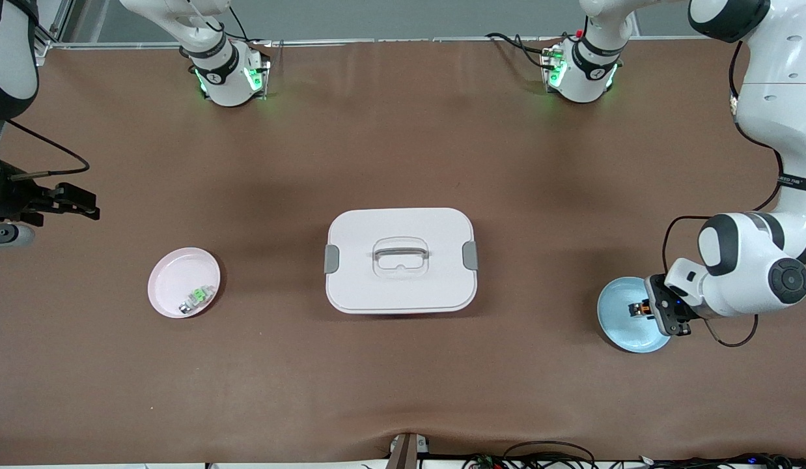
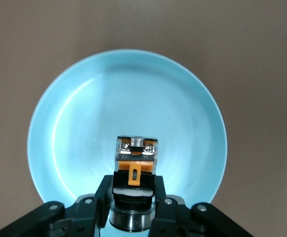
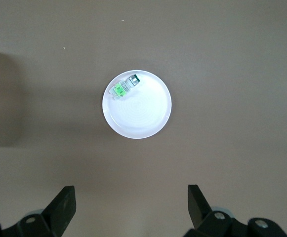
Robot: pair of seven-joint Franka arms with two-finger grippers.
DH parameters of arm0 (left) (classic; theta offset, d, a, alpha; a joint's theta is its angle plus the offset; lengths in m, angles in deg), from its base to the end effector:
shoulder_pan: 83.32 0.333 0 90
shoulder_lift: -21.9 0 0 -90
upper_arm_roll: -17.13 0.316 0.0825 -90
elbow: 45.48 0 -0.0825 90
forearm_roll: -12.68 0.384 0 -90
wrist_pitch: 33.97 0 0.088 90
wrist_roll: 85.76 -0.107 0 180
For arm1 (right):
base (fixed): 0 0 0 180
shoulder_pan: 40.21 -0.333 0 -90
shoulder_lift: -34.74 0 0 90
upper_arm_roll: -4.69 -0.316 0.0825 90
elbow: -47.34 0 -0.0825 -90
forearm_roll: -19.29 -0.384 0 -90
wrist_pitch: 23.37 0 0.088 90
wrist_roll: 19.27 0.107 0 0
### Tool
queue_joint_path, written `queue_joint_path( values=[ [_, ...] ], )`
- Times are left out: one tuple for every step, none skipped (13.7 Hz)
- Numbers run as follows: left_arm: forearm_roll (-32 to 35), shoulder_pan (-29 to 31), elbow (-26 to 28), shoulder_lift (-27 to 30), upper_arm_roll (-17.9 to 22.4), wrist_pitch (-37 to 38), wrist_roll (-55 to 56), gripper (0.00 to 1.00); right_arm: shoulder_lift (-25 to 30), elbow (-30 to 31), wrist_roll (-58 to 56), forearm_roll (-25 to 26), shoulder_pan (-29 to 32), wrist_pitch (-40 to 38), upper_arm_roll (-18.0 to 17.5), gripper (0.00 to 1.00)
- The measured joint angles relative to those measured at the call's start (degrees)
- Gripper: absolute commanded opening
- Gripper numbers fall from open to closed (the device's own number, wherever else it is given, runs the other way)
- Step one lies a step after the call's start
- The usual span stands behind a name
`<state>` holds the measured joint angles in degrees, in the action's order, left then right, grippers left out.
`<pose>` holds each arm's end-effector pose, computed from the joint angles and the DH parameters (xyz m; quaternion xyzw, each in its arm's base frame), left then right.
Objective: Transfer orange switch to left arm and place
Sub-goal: 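Lower the switch onto the blue plate and open the left gripper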
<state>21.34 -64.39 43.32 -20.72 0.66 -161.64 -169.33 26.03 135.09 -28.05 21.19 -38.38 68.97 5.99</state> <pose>0.6980 0.0642 0.2210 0.7507 -0.6593 0.0143 0.0390 0.5993 -0.0353 0.5587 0.9979 0.0506 -0.0376 0.0144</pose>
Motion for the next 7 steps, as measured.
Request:
queue_joint_path(
  values=[
    [0.0,0.2,0.1,0.0,0.0,-0.4,-1.1,0.00,0.1,0.2,1.0,0.0,0.0,0.0,-0.1,1.00],
    [0.0,0.1,0.2,0.0,0.0,-0.9,-2.2,0.00,0.2,0.3,1.6,-0.1,0.0,0.0,-0.2,1.00],
    [0.0,0.1,0.3,-0.1,-0.1,-1.5,-3.1,0.00,0.4,0.4,1.9,-0.1,0.0,0.0,-0.2,1.00],
    [0.0,0.1,0.4,-0.3,-0.1,-2.1,-3.6,0.00,0.6,0.4,2.0,-0.1,0.0,0.0,-0.3,1.00],
    [0.0,0.1,0.4,-0.7,-0.1,-2.9,-3.9,0.00,0.7,0.5,2.1,-0.1,0.0,0.0,-0.3,1.00],
    [0.0,0.1,0.4,-1.1,-0.1,-3.7,-4.0,0.00,0.7,0.5,2.3,-0.1,0.0,0.0,-0.3,1.00],
    [0.0,0.1,0.4,-1.6,-0.2,-4.3,-4.1,0.00,0.7,0.5,2.4,-0.1,0.0,0.0,-0.4,1.00]
  ],
)
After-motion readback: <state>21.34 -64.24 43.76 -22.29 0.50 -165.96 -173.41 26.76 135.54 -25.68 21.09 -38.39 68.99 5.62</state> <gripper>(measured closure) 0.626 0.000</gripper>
